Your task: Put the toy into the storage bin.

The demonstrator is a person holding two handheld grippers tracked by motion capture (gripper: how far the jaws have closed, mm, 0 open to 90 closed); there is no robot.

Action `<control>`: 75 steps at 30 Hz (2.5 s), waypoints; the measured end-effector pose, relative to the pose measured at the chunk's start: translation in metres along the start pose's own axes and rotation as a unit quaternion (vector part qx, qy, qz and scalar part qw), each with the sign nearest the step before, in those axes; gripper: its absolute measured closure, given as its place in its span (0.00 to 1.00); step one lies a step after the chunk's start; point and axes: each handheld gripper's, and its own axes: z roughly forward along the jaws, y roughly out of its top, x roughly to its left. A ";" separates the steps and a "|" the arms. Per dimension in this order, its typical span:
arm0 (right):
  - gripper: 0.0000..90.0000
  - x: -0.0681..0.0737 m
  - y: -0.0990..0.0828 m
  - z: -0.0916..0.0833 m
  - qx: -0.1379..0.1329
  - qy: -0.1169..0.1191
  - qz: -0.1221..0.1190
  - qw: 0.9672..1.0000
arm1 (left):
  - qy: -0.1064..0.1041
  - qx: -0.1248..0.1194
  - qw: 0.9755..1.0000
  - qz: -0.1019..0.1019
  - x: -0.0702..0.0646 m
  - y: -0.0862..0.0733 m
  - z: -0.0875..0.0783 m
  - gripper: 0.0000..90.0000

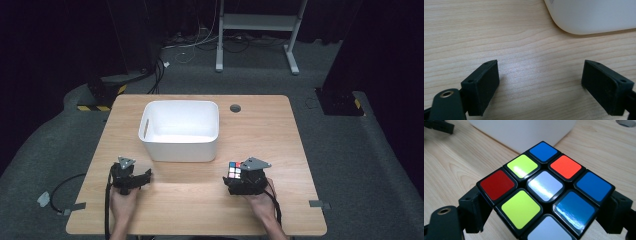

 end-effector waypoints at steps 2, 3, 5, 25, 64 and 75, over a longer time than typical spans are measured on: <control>0.15 -0.001 0.003 -0.003 -0.004 0.003 0.001 1.000 | 0.000 0.000 1.000 0.000 0.000 0.000 0.000 0.16; 0.15 -0.001 0.005 -0.004 -0.005 0.005 0.000 1.000 | 0.000 0.000 1.000 0.000 0.000 0.000 0.000 0.16; 0.15 -0.002 0.006 -0.005 -0.007 0.006 0.001 1.000 | 0.000 0.000 1.000 0.000 0.000 0.000 0.000 0.16; 0.15 -0.011 0.034 -0.022 -0.001 0.037 -0.015 0.999 | 0.000 0.000 1.000 0.000 0.000 0.000 0.000 0.16; 0.16 -0.028 0.094 -0.042 -0.032 0.079 0.002 0.996 | 0.000 0.001 1.000 0.001 0.000 0.000 0.000 0.16; 0.16 -0.028 0.110 -0.041 -0.035 0.076 -0.010 0.996 | 0.000 0.001 1.000 0.001 0.000 0.000 0.000 0.16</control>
